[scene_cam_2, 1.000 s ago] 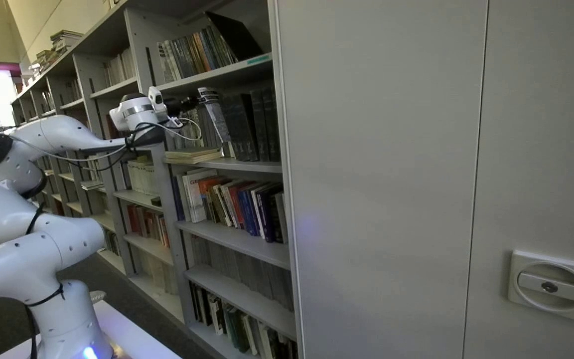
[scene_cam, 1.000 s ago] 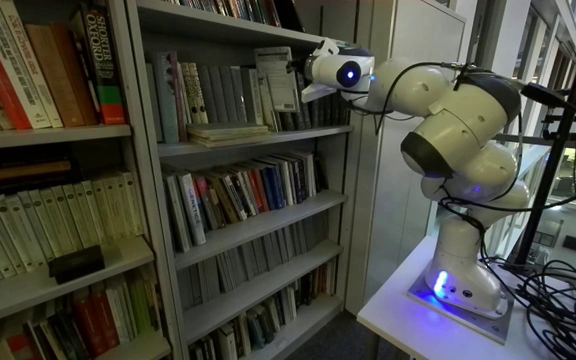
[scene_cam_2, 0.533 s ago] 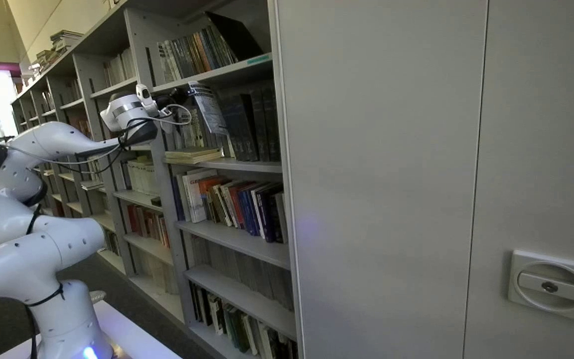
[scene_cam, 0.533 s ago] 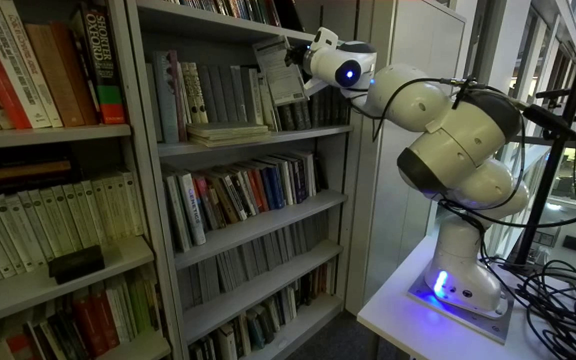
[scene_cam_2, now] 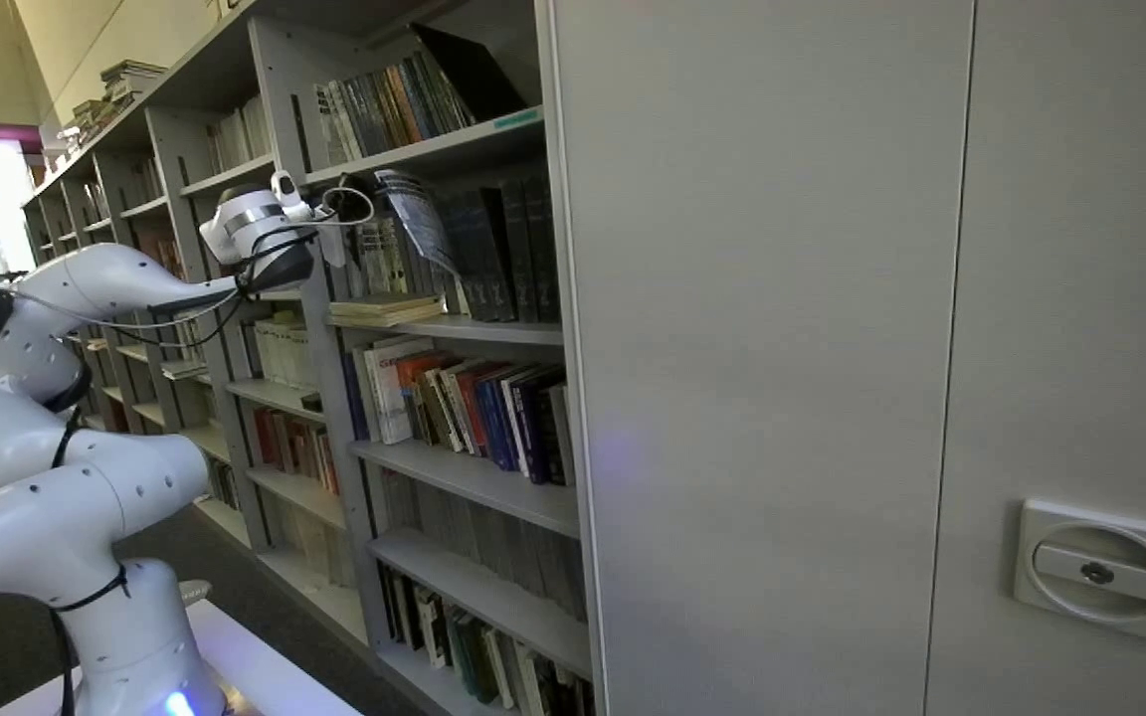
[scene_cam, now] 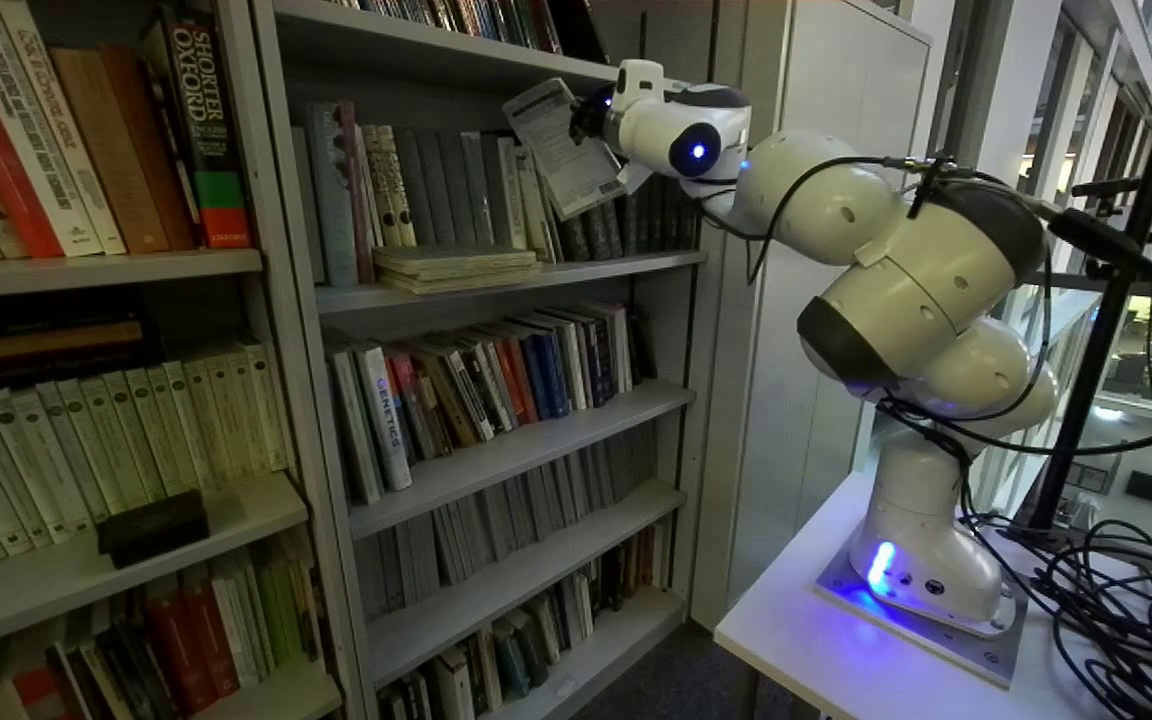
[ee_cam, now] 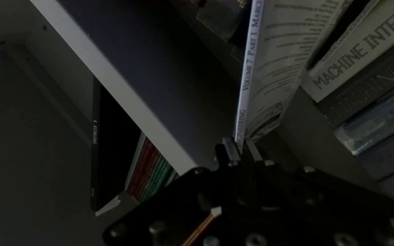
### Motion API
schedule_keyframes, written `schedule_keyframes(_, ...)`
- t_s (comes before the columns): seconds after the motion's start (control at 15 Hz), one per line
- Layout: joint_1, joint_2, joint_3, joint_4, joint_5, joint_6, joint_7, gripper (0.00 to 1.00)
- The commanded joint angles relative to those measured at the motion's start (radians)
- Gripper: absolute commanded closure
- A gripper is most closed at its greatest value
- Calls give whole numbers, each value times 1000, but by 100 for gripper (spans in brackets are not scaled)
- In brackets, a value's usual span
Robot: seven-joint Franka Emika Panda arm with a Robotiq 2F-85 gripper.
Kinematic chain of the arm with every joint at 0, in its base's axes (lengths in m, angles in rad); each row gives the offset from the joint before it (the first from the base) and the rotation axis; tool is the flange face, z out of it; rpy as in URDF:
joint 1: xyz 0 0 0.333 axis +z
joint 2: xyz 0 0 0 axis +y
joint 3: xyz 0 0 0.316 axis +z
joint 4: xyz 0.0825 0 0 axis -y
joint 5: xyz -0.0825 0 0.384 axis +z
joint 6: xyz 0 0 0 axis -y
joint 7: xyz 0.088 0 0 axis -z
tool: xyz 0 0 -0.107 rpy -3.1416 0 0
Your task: Take the book that lies on top of the standing books and put it on the pile, and pull out another book and put it on the pile
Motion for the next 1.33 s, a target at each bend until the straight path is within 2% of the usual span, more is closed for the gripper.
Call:
schedule_keyframes(0.0,59,95,-2,-6,-66,0,-161,98)
schedule_keyframes(0.67,235,280,-38,3,-99,0,-471,98)
schedule_keyframes(1.27,347,337,-148,-4,-51,0,-653,98)
